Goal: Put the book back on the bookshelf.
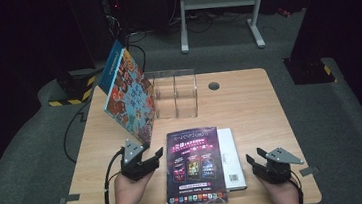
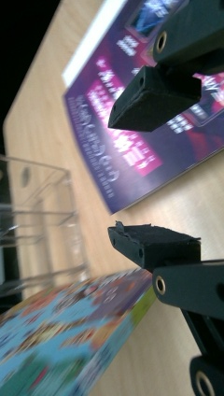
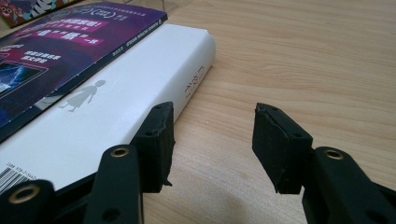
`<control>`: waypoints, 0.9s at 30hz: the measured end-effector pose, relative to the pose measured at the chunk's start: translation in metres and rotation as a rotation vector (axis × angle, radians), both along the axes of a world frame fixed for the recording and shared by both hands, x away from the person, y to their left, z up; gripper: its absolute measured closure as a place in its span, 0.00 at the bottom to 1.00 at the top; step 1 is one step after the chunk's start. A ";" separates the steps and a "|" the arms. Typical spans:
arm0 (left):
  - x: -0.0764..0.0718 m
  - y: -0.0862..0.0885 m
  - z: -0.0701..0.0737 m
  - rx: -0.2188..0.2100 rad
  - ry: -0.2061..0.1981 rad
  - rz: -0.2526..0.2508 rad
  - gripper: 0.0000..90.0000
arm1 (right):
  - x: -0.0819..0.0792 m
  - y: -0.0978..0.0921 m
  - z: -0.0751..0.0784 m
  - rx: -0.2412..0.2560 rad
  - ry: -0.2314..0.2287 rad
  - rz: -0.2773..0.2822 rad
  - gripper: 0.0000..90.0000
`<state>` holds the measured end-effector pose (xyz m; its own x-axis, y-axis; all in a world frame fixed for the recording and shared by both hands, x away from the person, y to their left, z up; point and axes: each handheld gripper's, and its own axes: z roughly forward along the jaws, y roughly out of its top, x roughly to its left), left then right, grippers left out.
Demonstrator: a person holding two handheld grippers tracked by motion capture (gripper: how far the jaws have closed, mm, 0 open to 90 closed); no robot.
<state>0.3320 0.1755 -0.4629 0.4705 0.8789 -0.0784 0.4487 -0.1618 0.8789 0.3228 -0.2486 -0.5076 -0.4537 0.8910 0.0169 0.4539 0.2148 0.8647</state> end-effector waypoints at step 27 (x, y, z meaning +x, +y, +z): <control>-0.005 -0.050 -0.049 0.096 0.092 -0.110 0.50 | 0.001 0.010 -0.003 -0.013 0.016 0.031 0.54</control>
